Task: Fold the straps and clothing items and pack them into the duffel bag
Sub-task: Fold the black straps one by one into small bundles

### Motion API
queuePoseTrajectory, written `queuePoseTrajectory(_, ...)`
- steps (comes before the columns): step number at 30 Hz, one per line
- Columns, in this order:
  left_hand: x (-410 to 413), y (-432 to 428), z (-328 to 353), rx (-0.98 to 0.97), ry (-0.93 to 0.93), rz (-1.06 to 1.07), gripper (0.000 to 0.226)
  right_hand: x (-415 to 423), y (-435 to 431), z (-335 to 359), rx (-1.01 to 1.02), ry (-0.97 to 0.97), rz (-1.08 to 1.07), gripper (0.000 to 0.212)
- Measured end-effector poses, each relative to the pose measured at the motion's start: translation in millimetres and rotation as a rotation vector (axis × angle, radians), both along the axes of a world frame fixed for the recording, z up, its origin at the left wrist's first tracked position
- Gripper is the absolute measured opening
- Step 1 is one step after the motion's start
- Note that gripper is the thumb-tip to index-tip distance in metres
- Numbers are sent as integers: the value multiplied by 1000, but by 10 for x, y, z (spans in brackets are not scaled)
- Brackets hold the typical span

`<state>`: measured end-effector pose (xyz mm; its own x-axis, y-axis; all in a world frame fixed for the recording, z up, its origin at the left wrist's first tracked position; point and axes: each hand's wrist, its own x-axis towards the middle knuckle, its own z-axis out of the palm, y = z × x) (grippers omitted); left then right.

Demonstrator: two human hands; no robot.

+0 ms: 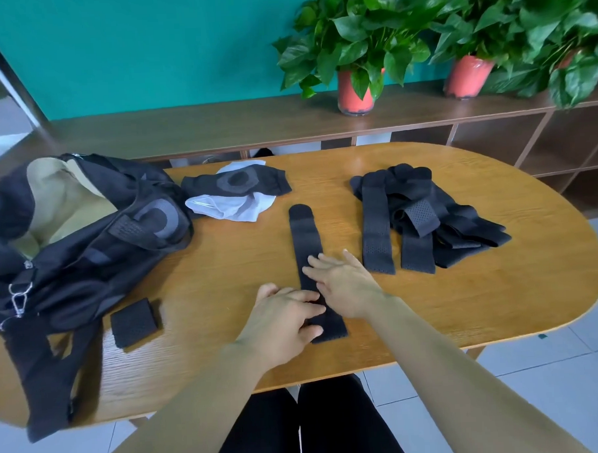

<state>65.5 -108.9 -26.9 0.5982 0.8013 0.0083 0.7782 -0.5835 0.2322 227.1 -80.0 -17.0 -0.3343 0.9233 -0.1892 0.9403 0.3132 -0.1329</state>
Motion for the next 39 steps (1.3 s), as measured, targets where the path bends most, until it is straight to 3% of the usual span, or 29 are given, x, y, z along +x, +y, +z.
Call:
queuePoseTrajectory(5,-51,65,-31,-37,-46,-5,37,-78,420,-68,9,-178,-22,52)
queuePoseTrajectory(14,-90,133,-76,-28,-28,-32,38,-73,779,-70,-20,-217,-44,52)
queuePoseTrajectory(18,-111,95,-91,6,-52,-36,38,2,680,36,11,-14,-87,50)
queuePoseTrajectory(24,-283,-22,-147,111,-345,83,40,279,141,267,218,403,-134,49)
queuePoseTrajectory(28,-285,-174,-101,64,-245,86,62,370,-459,232,30,605,-194,69)
queuePoseTrajectory(32,-123,-249,-53,-29,-170,90,78,308,-743,32,-98,578,-210,79)
queuePoseTrajectory(39,-124,-294,-56,7,-175,174,59,234,-793,-189,-2,588,-226,59)
